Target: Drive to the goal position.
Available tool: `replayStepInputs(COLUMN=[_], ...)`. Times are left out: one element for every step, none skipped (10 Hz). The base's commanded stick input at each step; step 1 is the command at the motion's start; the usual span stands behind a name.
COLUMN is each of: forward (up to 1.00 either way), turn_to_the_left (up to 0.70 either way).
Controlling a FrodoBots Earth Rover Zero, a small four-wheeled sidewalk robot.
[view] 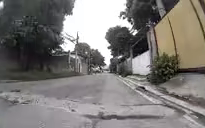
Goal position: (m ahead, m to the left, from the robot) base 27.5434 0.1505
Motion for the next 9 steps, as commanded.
replayStepInputs(forward=[1.0, 1.0, 1.0, 1.0, 1.0, 1.0, 1.0, 1.0, 1.0], turn_to_the_left=[0.0, 0.0, -0.23, -0.39, -0.4, -0.35, 0.0, 0.0, 0.0])
